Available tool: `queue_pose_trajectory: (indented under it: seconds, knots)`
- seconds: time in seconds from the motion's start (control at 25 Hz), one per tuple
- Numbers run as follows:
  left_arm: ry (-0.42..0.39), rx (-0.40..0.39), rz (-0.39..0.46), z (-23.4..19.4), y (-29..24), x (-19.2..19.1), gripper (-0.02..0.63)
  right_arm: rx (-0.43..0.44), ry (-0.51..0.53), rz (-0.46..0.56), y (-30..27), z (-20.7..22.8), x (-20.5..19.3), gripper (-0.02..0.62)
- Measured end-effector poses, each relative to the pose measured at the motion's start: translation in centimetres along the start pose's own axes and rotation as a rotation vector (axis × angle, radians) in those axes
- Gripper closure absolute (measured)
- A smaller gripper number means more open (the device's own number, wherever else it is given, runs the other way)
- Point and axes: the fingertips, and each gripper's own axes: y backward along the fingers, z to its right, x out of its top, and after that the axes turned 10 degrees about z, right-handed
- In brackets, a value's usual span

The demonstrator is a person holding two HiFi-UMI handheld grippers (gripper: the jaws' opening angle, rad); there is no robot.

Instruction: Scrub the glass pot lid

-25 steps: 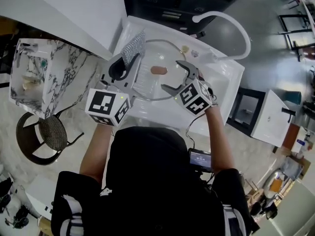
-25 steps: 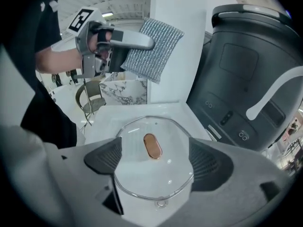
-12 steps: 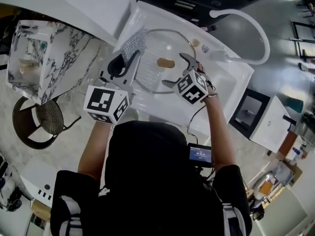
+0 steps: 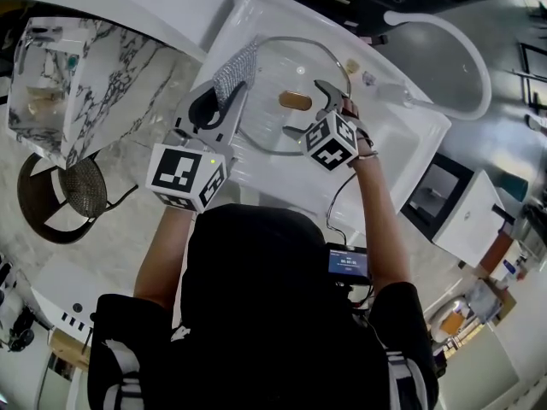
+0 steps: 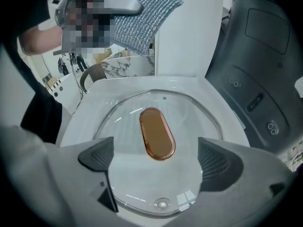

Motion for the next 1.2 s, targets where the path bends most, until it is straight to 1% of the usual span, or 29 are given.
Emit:
queue_pose_trajectory:
  seconds: [0.2,0.36,0.64,1.08,1.2]
  knots:
    - [0.037,0.025,0.008,-0.1,-0.4,0.6,0.534,0.010,0.018,-0.025,-0.7,-0.1,-0.8,0.099]
    - [0.022,0.006,0.019,0.2,-0.7,-0.4,0.534,0.013,0.030,-0.029,-1.1,-0.2,-1.0,0.100]
    - [0.035,0.010,0.003,0.2,-0.9,-1.2,0.534,0.040,-0.002,-0.040,-1.3,-0.3,-1.2,0.100]
    - [0.035,0.004,-0.058,0.4,-0.8,-3.3,0.534,0.053,-0.011,-0.059,-1.5,-0.3,-1.2,0.100]
    - [0.006,-0.003,-0.079,0.3,-1.0,-4.0,0.534,0.055,-0.011,-0.059,-1.6,-0.2,-1.2,0.100]
